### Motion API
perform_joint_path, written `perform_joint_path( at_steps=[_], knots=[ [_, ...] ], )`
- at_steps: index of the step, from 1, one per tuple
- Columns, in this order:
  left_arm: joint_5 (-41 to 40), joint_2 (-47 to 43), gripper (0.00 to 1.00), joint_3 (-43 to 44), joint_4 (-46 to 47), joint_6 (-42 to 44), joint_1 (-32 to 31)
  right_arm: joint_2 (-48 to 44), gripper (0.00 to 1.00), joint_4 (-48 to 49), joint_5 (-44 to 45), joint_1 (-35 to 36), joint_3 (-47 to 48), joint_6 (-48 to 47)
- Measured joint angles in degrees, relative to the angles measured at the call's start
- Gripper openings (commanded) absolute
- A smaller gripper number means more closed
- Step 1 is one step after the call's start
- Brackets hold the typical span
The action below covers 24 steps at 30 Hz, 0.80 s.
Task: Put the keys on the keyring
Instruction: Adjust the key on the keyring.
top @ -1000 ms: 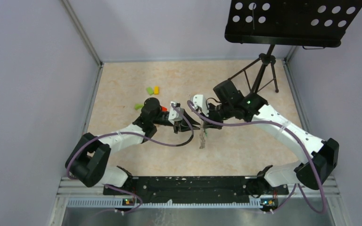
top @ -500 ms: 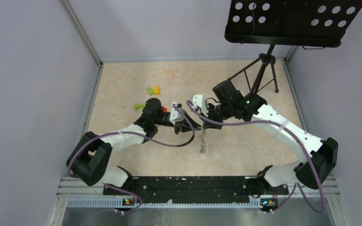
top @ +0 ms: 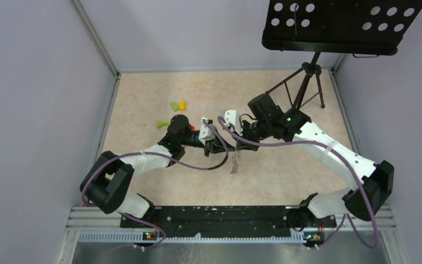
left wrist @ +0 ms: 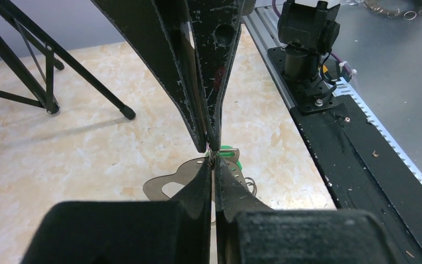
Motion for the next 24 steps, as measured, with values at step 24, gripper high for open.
perform_joint_path(
  at_steps=[24],
  knots=[
    [4.4, 0.0, 0.0, -2.3, 18.9, -17.5, 0.8, -11.1, 0.34, 11.1, -4.1, -2.7, -11.3, 1.6]
  ],
)
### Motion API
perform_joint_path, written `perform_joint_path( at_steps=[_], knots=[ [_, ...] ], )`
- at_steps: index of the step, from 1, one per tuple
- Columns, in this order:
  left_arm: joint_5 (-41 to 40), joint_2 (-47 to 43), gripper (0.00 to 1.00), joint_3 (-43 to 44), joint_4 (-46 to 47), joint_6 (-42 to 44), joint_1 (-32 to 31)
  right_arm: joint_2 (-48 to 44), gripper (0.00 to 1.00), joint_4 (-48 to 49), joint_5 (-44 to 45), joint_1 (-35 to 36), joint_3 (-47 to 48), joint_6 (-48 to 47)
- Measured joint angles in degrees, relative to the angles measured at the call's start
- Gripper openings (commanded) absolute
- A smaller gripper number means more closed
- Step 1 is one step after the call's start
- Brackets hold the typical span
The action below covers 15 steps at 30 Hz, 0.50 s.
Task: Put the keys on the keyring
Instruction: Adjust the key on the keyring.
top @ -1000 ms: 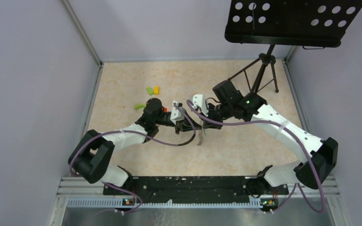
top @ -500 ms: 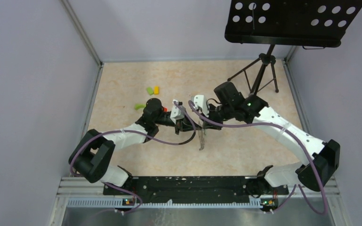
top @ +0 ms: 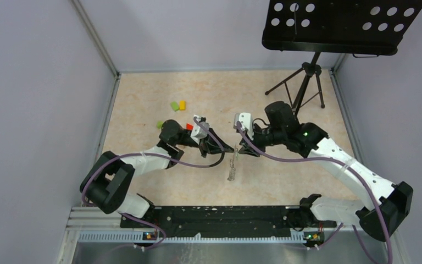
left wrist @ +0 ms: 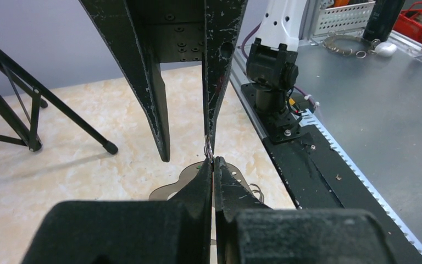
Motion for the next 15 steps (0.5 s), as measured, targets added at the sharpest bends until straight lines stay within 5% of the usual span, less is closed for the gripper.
perform_joint_path(
  at_steps=[15],
  knots=[
    [-0.9, 4.0, 0.0, -2.4, 17.9, -14.6, 0.0, -6.2, 0.31, 7.7, -10.5, -1.7, -5.6, 0.0]
  ],
)
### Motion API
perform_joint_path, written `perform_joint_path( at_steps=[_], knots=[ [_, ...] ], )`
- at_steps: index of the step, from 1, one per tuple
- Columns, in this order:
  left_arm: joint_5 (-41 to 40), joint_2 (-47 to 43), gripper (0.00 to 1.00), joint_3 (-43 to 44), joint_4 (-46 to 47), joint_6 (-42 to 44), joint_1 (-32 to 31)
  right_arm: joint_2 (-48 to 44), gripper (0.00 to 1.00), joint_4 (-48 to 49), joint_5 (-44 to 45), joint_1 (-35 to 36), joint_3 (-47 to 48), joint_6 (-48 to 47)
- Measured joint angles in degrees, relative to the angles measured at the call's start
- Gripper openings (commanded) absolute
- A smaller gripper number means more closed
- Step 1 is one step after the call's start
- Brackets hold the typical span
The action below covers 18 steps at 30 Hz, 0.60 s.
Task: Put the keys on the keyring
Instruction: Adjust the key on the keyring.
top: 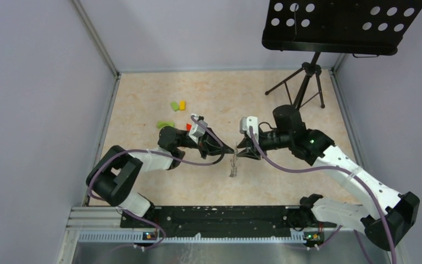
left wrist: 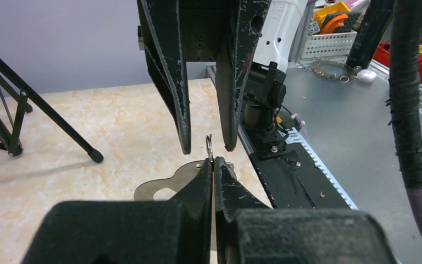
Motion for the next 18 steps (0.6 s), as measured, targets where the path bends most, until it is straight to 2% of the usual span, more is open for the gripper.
perform_joint_path(
  at_steps=[7, 13, 18],
  knots=[
    [-1.0, 2.0, 0.0, -0.6, 3.4, -5.0, 0.0, 0.0, 0.25, 3.1, -1.3, 0.0, -2.7, 0.6],
    [-1.5, 2.1, 0.0, -0.7, 4.2, -6.4, 0.0, 0.0, 0.23, 4.5, -1.4, 0.0, -3.1, 1.1],
    [-1.8, 2.1, 0.0, -0.7, 4.4, -6.6, 0.0, 0.0, 0.16, 5.4, -1.6, 0.0, -3.4, 1.6]
  ],
)
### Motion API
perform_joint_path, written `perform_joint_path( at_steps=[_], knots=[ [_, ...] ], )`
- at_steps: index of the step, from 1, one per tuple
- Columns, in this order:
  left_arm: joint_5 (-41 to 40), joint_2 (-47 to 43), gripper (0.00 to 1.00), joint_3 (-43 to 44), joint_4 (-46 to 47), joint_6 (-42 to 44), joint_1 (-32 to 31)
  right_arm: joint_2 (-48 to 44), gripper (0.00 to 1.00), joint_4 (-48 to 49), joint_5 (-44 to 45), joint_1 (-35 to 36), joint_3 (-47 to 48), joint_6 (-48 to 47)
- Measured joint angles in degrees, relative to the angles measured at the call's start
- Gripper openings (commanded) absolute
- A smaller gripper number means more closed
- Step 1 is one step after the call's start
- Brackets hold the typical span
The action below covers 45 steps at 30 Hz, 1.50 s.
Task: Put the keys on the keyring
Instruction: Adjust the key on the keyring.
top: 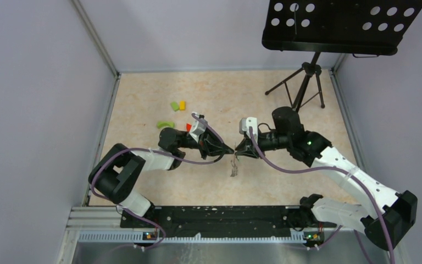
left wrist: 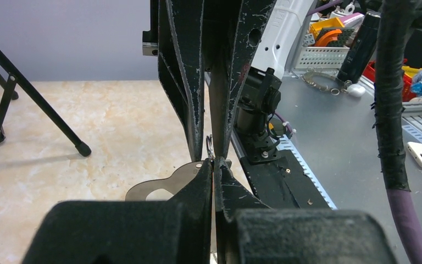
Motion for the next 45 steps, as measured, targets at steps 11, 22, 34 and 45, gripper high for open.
perform_joint_path(
  at_steps=[11, 22, 34, 45],
  knots=[
    [-0.2, 0.0, 0.0, -0.1, 0.2, -0.4, 0.0, 0.0, 0.1, 0.3, 0.0, -0.1, 0.0, 0.4],
    [-0.7, 0.0, 0.0, -0.5, 0.3, -1.2, 0.1, 0.0, 0.11, 0.3, 0.4, -0.1, -0.1, 0.6],
    [-1.4, 0.0, 0.0, -0.8, 0.3, -1.7, 0.5, -0.2, 0.23, 1.4, 0.0, -1.7, -1.5, 2.5],
    [-3.7, 0.2, 0.0, -1.5, 0.3, -4.4, 0.5, -1.9, 0.28, 7.3, -1.6, -2.3, -6.0, 6.5]
  ],
)
